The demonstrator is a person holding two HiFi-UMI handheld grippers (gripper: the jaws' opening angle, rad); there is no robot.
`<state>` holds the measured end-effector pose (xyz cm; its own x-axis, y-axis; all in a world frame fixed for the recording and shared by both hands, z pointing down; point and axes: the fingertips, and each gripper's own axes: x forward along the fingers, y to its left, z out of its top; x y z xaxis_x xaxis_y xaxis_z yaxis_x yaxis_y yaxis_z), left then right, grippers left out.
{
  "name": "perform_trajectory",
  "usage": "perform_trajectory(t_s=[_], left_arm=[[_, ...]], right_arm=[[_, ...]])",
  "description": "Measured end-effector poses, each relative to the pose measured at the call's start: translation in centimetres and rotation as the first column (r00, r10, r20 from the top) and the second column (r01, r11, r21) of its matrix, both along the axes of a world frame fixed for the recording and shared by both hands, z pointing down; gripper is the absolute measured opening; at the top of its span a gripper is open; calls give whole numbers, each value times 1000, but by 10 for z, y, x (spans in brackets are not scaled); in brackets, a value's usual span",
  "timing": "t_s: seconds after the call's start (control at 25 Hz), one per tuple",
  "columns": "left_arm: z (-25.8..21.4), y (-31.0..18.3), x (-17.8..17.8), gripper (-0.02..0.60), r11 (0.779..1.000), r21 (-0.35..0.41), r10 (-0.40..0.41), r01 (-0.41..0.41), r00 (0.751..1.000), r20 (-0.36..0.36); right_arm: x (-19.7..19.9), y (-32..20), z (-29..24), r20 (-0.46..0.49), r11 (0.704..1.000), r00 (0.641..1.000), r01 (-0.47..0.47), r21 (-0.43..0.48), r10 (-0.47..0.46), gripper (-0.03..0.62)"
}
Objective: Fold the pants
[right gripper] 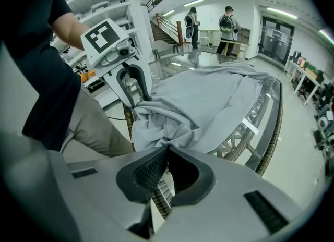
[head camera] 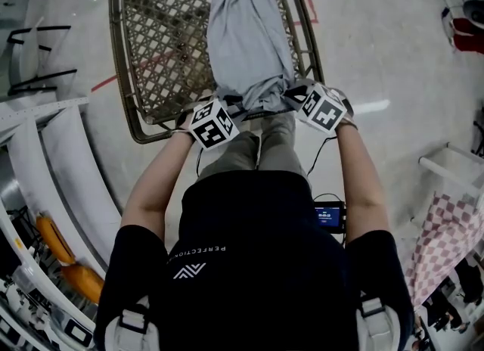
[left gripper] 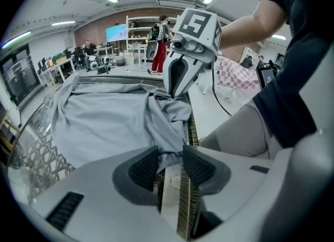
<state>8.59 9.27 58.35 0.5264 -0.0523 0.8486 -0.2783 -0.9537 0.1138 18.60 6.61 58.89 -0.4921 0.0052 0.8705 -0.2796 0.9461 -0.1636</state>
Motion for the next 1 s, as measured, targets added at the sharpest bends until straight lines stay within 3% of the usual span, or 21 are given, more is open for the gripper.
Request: perform_trajectory(t_s=[0.08,0.16,0.32,0.4,0.52,0.56,0.6,0.68,0.8,1.0], left_arm=[[0,2,0,149,1000,-11,3,-4,1000,-16],[-1,5,1,207,1000,-29,5,-6,999,-34],[-2,3,1,206,1000,-18,-18,17,999,-28],[-1,-3,0,101,999,7,-50,51,998,-23],[1,-7,-3,68,996,-1,-85,85,996,-29],[1,-8,-2,62,996,-5,-88,88,996,-27],[1,-9,-2,56,996,-8,-88,88,996,-24],[1,-10,-1,42,995,-20,-97,97,995,-11],[-1,-12,-4,29,990,-43,-131,131,991,6],[-13,-23,-13,28,987,-6,-164,163,986,-17]], right_arm=[[3,3,0,-1,1000,1000,-9,-26,9,40],[5,7,-1,-1,999,1000,-13,-48,13,40],[6,11,-3,12,999,1000,-23,-46,23,38],[3,9,-8,40,1000,999,-23,-15,24,41],[-1,9,-15,56,999,998,1,32,-2,46],[-2,9,-17,58,999,998,10,39,-12,63],[-3,10,-18,61,999,998,16,41,-18,142],[-8,10,-20,72,999,997,20,38,-22,201],[-17,13,-12,62,999,997,39,21,-40,221],[-19,11,1,2,998,999,49,31,-49,222]])
